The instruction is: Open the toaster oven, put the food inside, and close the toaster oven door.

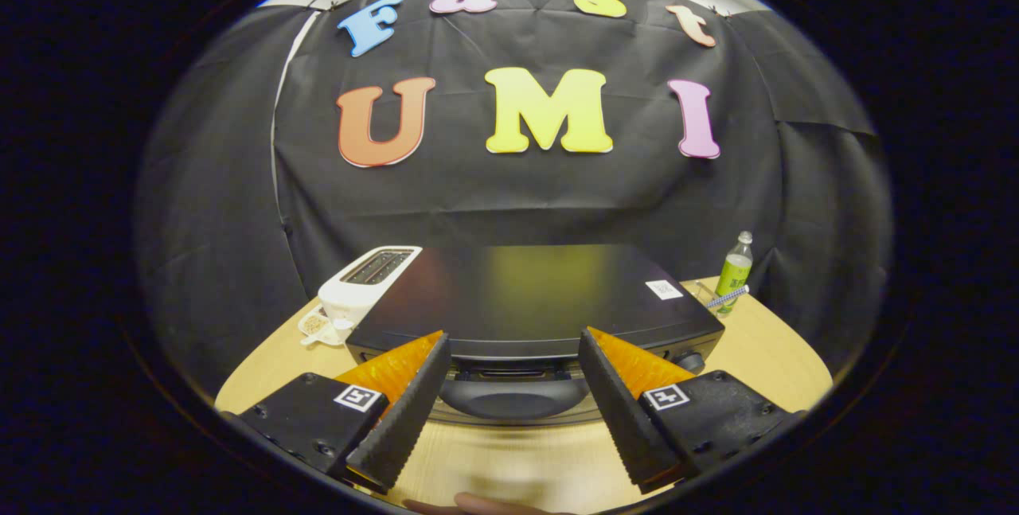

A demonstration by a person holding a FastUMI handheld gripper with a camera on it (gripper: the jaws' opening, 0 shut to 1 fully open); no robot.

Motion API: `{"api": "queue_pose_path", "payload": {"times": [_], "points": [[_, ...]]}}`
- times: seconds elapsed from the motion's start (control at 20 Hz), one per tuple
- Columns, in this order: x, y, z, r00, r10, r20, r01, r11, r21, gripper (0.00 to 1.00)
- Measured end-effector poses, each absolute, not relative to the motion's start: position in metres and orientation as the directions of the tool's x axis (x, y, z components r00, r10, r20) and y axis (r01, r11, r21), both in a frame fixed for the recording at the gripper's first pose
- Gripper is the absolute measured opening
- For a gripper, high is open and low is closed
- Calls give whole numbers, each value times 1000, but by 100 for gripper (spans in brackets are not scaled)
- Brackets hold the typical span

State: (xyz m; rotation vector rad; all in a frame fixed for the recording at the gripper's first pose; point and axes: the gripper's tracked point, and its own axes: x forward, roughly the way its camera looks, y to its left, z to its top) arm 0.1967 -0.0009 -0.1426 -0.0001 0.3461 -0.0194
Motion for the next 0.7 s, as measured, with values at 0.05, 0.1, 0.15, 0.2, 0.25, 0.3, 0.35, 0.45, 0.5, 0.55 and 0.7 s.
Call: {"api": "queue_pose_path", "payload": {"times": [0.05,0.1,0.15,0.2,0.25,0.3,0.35,0.45,0.5,0.55,0.7], "points": [[199,-1,-151,932,-18,-361,21,1000,7,100],[200,-3,-157,924,-20,-382,29,999,19,100],[200,-6,-164,912,-31,-410,41,999,14,100],[200,-9,-159,920,-46,-389,51,999,1,100],[203,-9,-163,923,-47,-382,47,999,-9,100],[200,-9,-160,925,-45,-377,42,999,-18,100],[198,-10,-159,926,-47,-374,42,999,-20,100],[197,-11,-163,928,-51,-370,46,999,-23,100],[197,-12,-165,928,-51,-370,43,999,-29,100],[197,-11,-163,933,-48,-356,40,999,-30,100],[190,-11,-165,934,-37,-356,27,999,-31,100]]}}
